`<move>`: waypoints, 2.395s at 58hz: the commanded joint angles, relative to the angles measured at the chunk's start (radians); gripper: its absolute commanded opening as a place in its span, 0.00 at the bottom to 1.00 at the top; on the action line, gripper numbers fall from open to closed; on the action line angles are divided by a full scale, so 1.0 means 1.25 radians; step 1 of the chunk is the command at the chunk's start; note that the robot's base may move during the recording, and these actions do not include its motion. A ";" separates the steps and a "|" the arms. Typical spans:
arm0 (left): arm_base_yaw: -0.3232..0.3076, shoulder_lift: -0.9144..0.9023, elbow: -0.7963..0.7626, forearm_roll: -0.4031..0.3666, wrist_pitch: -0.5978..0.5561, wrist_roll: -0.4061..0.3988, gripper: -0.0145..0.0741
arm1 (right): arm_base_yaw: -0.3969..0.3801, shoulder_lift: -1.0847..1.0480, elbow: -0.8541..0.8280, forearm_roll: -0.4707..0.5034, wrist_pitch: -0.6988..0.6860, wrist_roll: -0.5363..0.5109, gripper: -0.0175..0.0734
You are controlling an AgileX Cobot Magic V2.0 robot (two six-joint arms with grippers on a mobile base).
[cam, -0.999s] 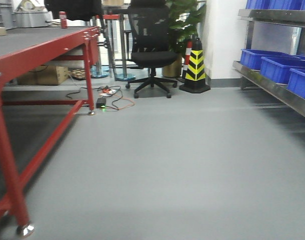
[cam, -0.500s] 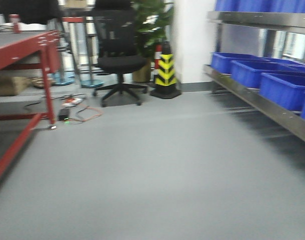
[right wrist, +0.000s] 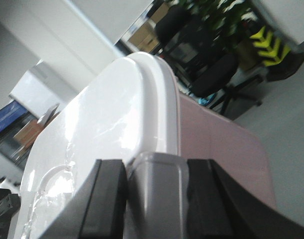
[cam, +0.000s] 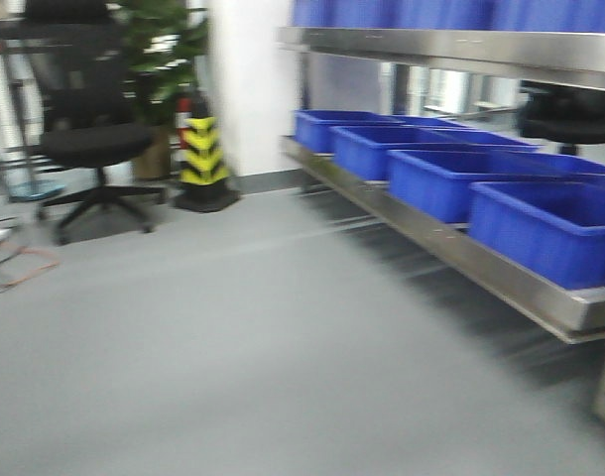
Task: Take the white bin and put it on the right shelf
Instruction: 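Hold the bin with both grippers while driving to the blue-bin shelving, then raise the held bin above the steel shelf edge and push it in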
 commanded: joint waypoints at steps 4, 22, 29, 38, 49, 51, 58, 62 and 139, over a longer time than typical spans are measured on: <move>-0.045 -0.032 -0.024 -0.058 0.253 0.018 0.02 | 0.032 -0.025 -0.028 0.044 0.192 -0.029 0.26; -0.045 -0.032 -0.024 -0.058 0.252 0.018 0.02 | 0.032 -0.025 -0.028 0.044 0.192 -0.029 0.26; -0.045 -0.032 -0.024 -0.058 0.252 0.018 0.02 | 0.032 -0.025 -0.028 0.044 0.192 -0.029 0.26; -0.045 -0.032 -0.024 -0.058 0.252 0.018 0.02 | 0.032 -0.025 -0.028 0.044 0.192 -0.029 0.26; -0.045 -0.032 -0.024 -0.058 0.252 0.018 0.02 | 0.032 -0.025 -0.028 0.044 0.192 -0.029 0.26; -0.045 -0.032 -0.024 -0.058 0.252 0.018 0.02 | 0.032 -0.025 -0.028 0.044 0.190 -0.029 0.26; -0.045 -0.032 -0.024 -0.058 0.252 0.018 0.02 | 0.032 -0.025 -0.028 0.044 0.190 -0.029 0.26; -0.045 -0.032 -0.024 -0.058 0.252 0.018 0.02 | 0.032 -0.025 -0.028 0.044 0.190 -0.029 0.26; -0.045 -0.032 -0.024 -0.058 0.250 0.018 0.02 | 0.032 -0.025 -0.028 0.044 0.189 -0.029 0.26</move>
